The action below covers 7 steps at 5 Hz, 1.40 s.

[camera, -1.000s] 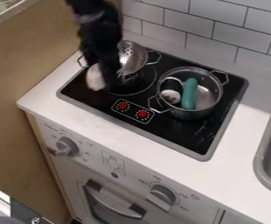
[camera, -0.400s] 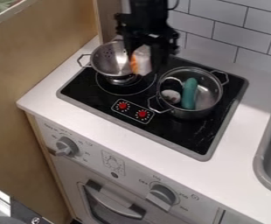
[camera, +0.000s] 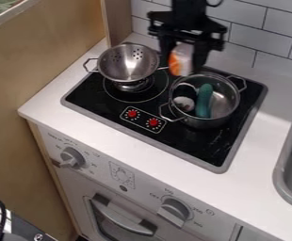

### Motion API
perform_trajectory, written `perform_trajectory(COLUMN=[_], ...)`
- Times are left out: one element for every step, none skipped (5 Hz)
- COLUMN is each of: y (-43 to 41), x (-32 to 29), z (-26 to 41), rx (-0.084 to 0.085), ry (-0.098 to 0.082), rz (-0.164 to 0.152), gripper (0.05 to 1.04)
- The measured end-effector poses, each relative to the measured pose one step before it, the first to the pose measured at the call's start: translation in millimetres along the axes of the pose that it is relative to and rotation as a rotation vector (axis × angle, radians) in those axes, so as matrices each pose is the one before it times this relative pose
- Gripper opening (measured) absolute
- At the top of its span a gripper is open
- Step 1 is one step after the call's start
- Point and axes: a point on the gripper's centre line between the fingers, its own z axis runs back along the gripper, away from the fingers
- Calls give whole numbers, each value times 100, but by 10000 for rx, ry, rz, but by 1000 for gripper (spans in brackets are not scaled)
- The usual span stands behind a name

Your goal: Put the sushi in the silver pot

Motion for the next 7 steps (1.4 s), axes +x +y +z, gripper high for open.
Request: perform_trajectory(y=[-774,-760,-90,164,706,833,1230], x=[445,781,236,247,-284,-522,-885], z=[-230,-121,-20,-39,-409,-357,1196], rx=[87,138,-51,-27,-32,-60,-205], ry=[28,-25,-129,-133,171,279,202], rz=[419,288,-54,-231,-154,-237,-514], gripper=[610,611,680,951,999,999,999])
